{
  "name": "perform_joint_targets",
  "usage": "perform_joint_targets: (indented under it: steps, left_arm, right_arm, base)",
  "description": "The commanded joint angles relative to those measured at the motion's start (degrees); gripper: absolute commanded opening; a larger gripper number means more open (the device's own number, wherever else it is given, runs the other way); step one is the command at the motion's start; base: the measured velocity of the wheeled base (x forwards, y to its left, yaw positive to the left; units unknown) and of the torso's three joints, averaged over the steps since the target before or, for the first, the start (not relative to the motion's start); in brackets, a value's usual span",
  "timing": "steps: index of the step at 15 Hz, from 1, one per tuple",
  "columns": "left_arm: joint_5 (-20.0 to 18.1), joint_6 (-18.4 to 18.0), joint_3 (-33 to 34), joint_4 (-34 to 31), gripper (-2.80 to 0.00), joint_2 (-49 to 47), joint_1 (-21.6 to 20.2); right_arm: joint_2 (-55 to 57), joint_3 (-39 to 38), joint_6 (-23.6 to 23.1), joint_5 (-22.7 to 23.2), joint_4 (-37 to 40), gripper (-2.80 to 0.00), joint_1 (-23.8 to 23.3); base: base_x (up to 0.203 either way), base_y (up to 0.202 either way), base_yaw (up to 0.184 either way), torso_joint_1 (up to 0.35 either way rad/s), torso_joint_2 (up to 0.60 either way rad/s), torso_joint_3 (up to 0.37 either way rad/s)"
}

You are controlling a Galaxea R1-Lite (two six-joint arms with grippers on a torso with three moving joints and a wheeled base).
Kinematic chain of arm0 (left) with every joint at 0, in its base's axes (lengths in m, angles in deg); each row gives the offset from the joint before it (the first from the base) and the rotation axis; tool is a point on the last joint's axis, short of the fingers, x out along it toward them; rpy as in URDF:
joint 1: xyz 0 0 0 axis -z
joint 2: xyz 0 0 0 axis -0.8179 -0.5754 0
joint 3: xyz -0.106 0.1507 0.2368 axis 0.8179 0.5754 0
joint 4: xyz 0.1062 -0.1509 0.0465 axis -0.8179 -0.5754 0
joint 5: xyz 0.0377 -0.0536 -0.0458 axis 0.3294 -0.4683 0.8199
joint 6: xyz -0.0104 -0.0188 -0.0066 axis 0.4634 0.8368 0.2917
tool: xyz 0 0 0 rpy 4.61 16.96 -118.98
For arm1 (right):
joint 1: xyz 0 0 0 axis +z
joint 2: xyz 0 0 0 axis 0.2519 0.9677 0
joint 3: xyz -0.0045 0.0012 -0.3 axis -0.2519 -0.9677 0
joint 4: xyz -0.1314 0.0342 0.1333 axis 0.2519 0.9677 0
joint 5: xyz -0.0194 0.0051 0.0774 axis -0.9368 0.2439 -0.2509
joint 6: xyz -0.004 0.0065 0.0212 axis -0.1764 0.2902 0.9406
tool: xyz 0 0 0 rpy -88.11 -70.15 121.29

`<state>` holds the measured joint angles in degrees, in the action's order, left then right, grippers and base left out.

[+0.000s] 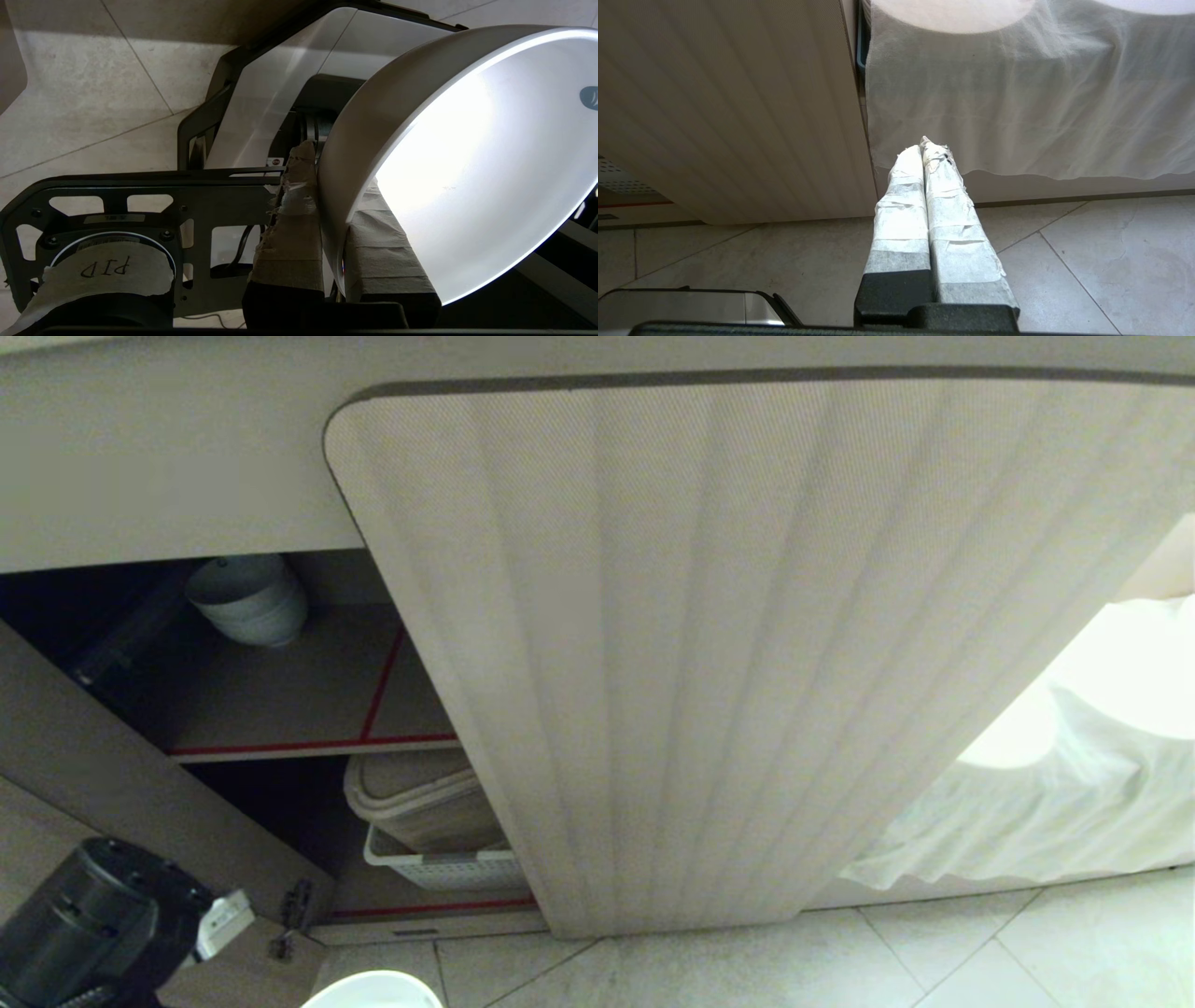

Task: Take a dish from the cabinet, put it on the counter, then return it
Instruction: Put it back into the cabinet

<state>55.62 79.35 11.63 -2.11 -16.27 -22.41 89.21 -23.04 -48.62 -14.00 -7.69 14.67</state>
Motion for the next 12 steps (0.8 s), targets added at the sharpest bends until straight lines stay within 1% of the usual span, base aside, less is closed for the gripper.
perform_joint_targets:
  steps: [1,5,8,10,12]
  left_arm:
    - [0.0,0.3,0.1,-0.1,-2.80,0.0,0.0]
    - [0.0,0.3,0.1,-0.1,-2.80,0.1,0.0]
    - [0.1,0.2,1.5,0.2,-2.80,0.4,0.0]
    - [0.0,0.2,2.3,0.7,-2.80,1.0,-2.0]
    - [0.0,0.2,4.1,3.8,-2.80,1.7,-3.1]
  right_arm:
    - [0.0,0.0,0.0,0.0,0.0,-2.80,0.0]
    - [0.0,0.0,0.0,0.0,0.0,-2.80,0.0]
    - [0.0,0.0,0.0,0.0,0.0,-2.80,0.0]
    - [-0.1,0.0,-0.1,0.0,0.0,-2.80,-0.1]
    - [-0.1,0.0,-0.2,0.0,0.0,-2.80,-0.1]
  base:
    - [0.000,0.000,0.000,0.000,0.00,0.000]
    - [0.000,0.000,0.000,0.000,0.00,0.000]
    - [0.000,0.000,0.000,0.000,0.00,0.000]
    - [0.000,0.000,0.000,0.000,0.00,0.000]
    - [0.000,0.000,0.000,0.000,0.00,0.000]
